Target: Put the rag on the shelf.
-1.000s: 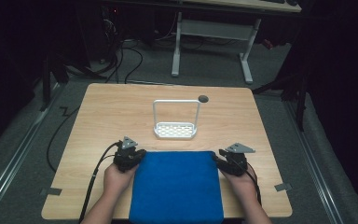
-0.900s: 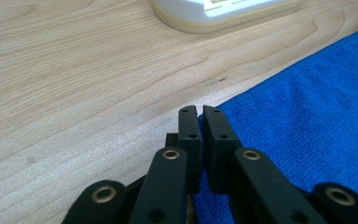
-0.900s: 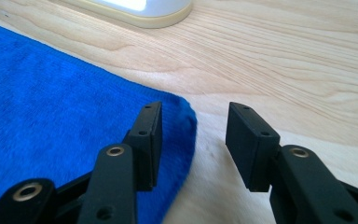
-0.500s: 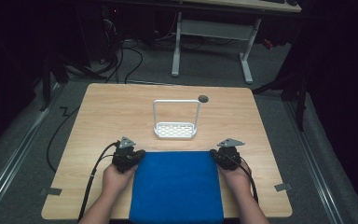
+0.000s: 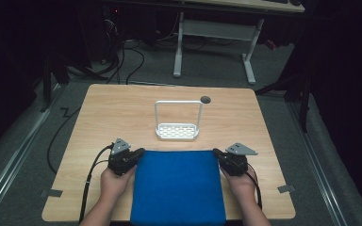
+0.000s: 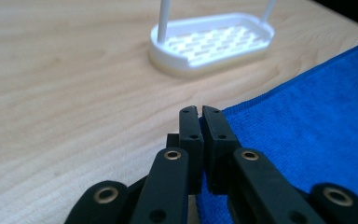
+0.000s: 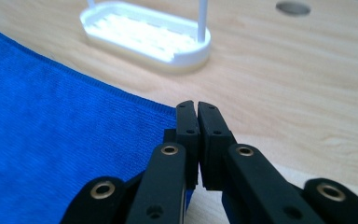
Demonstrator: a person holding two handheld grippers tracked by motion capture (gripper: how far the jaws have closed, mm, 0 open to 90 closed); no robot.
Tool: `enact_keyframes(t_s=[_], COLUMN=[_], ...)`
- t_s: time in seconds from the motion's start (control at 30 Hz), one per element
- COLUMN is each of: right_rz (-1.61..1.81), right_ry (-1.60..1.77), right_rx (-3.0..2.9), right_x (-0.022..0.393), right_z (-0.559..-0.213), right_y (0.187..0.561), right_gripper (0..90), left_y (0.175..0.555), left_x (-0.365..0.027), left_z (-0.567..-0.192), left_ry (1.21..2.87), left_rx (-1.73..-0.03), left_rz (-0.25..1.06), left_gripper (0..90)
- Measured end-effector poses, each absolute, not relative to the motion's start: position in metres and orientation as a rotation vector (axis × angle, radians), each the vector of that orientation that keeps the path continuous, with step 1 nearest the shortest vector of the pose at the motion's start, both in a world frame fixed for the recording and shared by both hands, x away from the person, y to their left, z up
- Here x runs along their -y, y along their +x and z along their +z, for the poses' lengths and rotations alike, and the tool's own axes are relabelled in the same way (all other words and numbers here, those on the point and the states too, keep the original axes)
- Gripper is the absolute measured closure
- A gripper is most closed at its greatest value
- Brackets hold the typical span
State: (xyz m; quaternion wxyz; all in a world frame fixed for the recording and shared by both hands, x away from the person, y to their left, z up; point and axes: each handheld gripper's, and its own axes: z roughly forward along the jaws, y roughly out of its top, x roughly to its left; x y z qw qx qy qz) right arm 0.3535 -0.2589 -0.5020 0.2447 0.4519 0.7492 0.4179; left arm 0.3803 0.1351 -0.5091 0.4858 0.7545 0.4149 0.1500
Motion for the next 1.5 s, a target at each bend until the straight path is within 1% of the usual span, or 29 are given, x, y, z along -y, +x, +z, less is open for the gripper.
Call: enact_keyframes(t_s=[0.17,0.4,0.6,1.0,1.27,1.33,1.5], right_rz=[1.214,1.279,1.327,1.386,1.423,1.432,1.46], right_ry=[1.207,1.148,1.094,0.973,0.902,0.888,0.851], right_rx=[-1.985,-1.912,-1.842,-1.754,-1.7,-1.688,-1.662], right_x=[0.259,0.259,0.258,0.255,0.252,0.251,0.249], right_z=[-0.488,-0.471,-0.452,-0.418,-0.399,-0.396,-0.385], right_y=[0.344,0.333,0.322,0.3,0.286,0.283,0.275], right_gripper=[88.6,88.6,88.7,88.7,88.7,88.6,88.6], left_y=[0.372,0.353,0.341,0.318,0.303,0.296,0.285], left_x=[-0.138,-0.144,-0.145,-0.146,-0.146,-0.145,-0.144], left_z=[-0.495,-0.467,-0.449,-0.417,-0.398,-0.391,-0.38], left_ry=[1.797,1.683,1.624,1.541,1.492,1.477,1.451], left_rx=[-0.972,-0.9,-0.851,-0.749,-0.686,-0.656,-0.619], left_rz=[0.406,0.484,0.512,0.572,0.598,0.627,0.648], left_gripper=[87.4,87.4,87.4,87.5,87.5,87.5,87.6])
